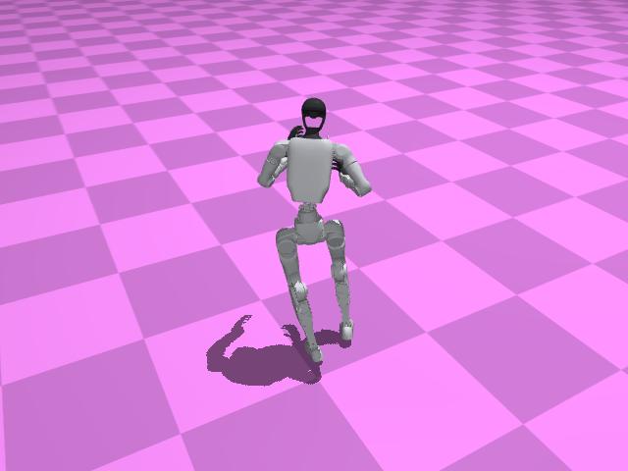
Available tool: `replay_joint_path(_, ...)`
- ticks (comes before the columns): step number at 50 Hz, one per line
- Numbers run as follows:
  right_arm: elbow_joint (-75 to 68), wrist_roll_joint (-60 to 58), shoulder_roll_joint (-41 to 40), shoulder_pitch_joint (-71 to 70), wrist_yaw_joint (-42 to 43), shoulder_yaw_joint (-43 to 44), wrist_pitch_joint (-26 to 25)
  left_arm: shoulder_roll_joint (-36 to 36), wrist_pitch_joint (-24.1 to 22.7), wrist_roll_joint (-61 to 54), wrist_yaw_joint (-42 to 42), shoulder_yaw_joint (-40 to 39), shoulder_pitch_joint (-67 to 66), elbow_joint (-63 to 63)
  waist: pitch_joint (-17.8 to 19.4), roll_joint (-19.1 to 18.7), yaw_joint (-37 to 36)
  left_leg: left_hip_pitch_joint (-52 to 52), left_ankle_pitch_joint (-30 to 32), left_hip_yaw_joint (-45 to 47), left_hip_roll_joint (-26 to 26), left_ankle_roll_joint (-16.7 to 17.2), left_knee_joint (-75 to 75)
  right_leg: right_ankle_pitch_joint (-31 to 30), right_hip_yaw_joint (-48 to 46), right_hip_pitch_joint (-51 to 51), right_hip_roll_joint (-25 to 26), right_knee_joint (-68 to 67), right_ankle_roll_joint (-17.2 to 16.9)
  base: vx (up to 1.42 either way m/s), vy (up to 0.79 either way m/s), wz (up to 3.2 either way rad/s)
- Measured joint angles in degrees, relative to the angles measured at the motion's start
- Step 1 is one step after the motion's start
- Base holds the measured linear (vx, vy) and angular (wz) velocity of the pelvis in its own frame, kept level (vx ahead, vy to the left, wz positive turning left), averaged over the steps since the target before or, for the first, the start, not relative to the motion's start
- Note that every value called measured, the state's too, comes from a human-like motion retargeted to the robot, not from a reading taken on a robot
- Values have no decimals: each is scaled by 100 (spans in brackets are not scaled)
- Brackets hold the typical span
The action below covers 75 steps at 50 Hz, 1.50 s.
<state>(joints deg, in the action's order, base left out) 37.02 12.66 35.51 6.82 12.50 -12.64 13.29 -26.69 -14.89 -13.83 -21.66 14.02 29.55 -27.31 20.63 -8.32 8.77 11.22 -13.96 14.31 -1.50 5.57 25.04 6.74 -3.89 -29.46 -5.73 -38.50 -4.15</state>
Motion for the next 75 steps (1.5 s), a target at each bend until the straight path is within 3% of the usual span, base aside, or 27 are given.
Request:
replay_joint_path(5, 187, -599, -142, -82, -232, -62, -294, 254, 72, -203, 295, -97, -625, -399, -120, 407, 310, -1204, 1434, -776, -687, 137, -7, -535, -16, 971, 125, 3144, -940, 117, 21, 120)
replay_joint_path(7, 159, -758, -195, -279, -256, -149, -400, 363, 185, -287, 426, -89, -966, -501, -140, 645, 348, -968, 1663, -996, -906, 148, 1254, -812, 398, 1200, 72, 3366, -1002, 113, 9, 132)
replay_joint_path(8, 109, -761, -203, -426, -196, -211, -393, 405, 213, -321, 456, -81, -1121, -517, -186, 699, 326, -639, 1644, -1005, -919, 147, 2097, -1038, 552, 1227, 70, 3253, -890, 108, 5, 117)
replay_joint_path(10, -67, -569, -151, -911, -12, -345, -286, 417, 232, -491, 429, -169, -1425, -520, -161, 566, 182, 91, 1236, -907, -518, 37, 3755, -836, 513, 1120, 261, 2416, -179, 103, 3, 89)
replay_joint_path(12, -212, -387, -33, -1542, 13, -430, -229, 440, 218, -706, 402, -316, -1871, -529, 58, 396, -40, 550, 520, -833, 63, -205, 4756, 202, 239, 1073, 408, 1155, 422, 102, 4, 76)
replay_joint_path(13, -253, -354, 31, -1861, -9, -457, -218, 468, 196, -793, 436, -397, -2150, -557, 152, 366, -138, 721, 192, -806, 272, -310, 4970, 602, 112, 1172, 395, 758, 463, 103, 5, 91)
replay_joint_path(15, -116, -341, 37, -2170, -20, -463, -199, 501, 136, -850, 529, -510, -2816, -697, 162, 432, -377, 930, -235, -658, 520, -422, 4723, 903, -90, 1663, 261, 726, 174, 106, 5, 93)
replay_joint_path(20, 543, -73, -491, -1637, -101, -217, -133, -49, -48, -1050, 728, -752, -4020, -1084, -446, 1115, -1688, 585, 101, 76, 313, -207, 590, -93, -107, 2788, -184, 2170, -763, 107, 6, 22)
replay_joint_path(22, 576, -186, -700, -1409, -137, -285, -146, -268, 5, -1123, 793, -878, -4277, -1068, -647, 1148, -1976, 136, 523, 9, 308, 108, -1263, -597, -79, 3110, -77, 2437, -751, 106, 17, 1)
replay_joint_path(25, 500, -354, -858, -1070, -186, -484, -193, -367, 238, -1052, 817, -844, -4358, -934, -832, 917, -2033, -328, 951, -411, 481, 269, -2191, -861, -66, 3319, 207, 1865, -136, 101, 23, 37)
replay_joint_path(30, -241, -387, -1077, -1047, 11, -747, -429, -433, 614, -588, 323, -11, -2556, -116, -609, 1246, -1666, 84, -495, -789, 92, -596, 112, 639, 19, 1806, -244, -1895, 642, 87, 15, 81)
replay_joint_path(33, -424, -325, -1136, -938, 69, -636, -360, -354, 542, -147, 72, 358, -1092, 185, -315, 1301, -1425, 39, -1259, -833, 72, -575, 1031, 1176, -69, 1044, -319, -2616, 734, 91, 7, 45)
replay_joint_path(35, -246, -152, -1040, -696, -73, -490, -234, -246, 450, 77, -9, 383, -478, 166, -331, 1221, -1207, -358, -1324, -789, 133, -404, 772, 1184, -283, 705, -260, -2178, 623, 101, 9, 0)
replay_joint_path(42, 262, 230, -385, -119, -412, -196, -148, -57, 153, -39, -158, 69, -751, -322, -669, 946, -104, -2138, 750, -995, -50, 72, -897, -461, -1076, 1270, 207, 2824, -951, 118, 5, 3)
replay_joint_path(44, 230, -1, -275, -106, -467, -135, -275, -48, 231, 32, -61, -24, -1122, -440, -607, 990, 6, -2306, 1330, -1137, -238, 66, -469, -781, -840, 1531, 225, 3437, -1041, 122, -1, -21)
replay_joint_path(47, -42, -280, -197, -460, -398, -242, -417, 57, 379, 88, 101, -94, -1569, -413, -429, 893, -78, -1592, 1387, -976, -280, -142, 1664, -975, -587, 1715, 205, 3181, -448, 111, 2, -47)
replay_joint_path(50, -669, -245, -141, -1397, -155, -518, -379, 183, 432, -32, 194, -220, -2052, -89, -135, 432, -403, -424, 602, -670, 405, -450, 3986, 210, -531, 1422, 480, 1616, 575, 104, 8, -68)
replay_joint_path(52, -847, -237, -129, -1830, -19, -588, -338, 303, 408, -191, 290, -331, -2750, -76, -98, 344, -714, 90, 158, -648, 572, -516, 4444, 823, -433, 1501, 504, 974, 592, 111, 11, -65)
replay_joint_path(55, -491, -30, -321, -1894, 107, -519, -245, 305, 268, -773, 540, -434, -3883, -493, -303, 541, -1308, 510, -270, -558, 484, -476, 3632, 834, -257, 2168, 330, 1320, -6, 118, 12, -55)
replay_joint_path(58, -31, 169, -638, -1574, -40, -474, -252, -137, 177, -1199, 677, -353, -4183, -756, -628, 973, -1891, 539, -21, -316, 288, -482, 1243, 240, -109, 2656, 20, 1828, -399, 116, 17, -26)
replay_joint_path(60, 79, 121, -774, -1360, -173, -554, -286, -423, 210, -1205, 714, -297, -4021, -784, -764, 1097, -2077, 297, 531, -293, 210, -290, -685, -202, -18, 2883, -33, 1822, -364, 115, 23, 9)
replay_joint_path(63, 177, -135, -786, -906, -446, -691, -318, -600, 348, -778, 744, -131, -3422, -764, -771, 916, -2162, -11, 1125, -554, 350, 85, -2010, -302, 170, 2936, 218, 751, 149, 109, 24, 13)
replay_joint_path(65, -11, -329, -794, -789, -471, -808, -403, -608, 474, -558, 565, 128, -2548, -506, -666, 1050, -2176, 8, 1163, -691, 183, -73, -1836, 255, 304, 2378, 98, -746, 471, 96, 21, 17)
replay_joint_path(68, -901, -352, -992, -769, -303, -1050, -579, -531, 577, -443, 293, 661, -975, 417, -258, 1480, -1933, 328, -160, -640, -207, -563, 44, 1154, 437, 1519, -322, -2602, 678, 97, 17, 43)
replay_joint_path(70, -1384, -335, -1130, -622, -189, -1005, -591, -479, 556, -293, 133, 961, -139, 1054, -104, 1574, -1695, 191, -827, -603, -210, -548, 722, 1404, 389, 1148, -375, -3049, 689, 107, 14, 14)
replay_joint_path(72, -1110, -91, -1057, -28, -266, -651, -381, -499, 403, -140, -13, 1010, 99, 1153, -229, 1469, -1312, -338, -971, -620, -71, -308, 528, 1277, 175, 1022, -274, -2608, 461, 117, 14, -7)
replay_joint_path(75, -147, 575, -451, 939, -590, 136, -187, -490, 170, -362, -129, 774, -219, 611, -612, 1119, -549, -1169, -441, -673, 169, -110, -333, 842, -265, 1049, -92, -915, 36, 121, 13, -11)
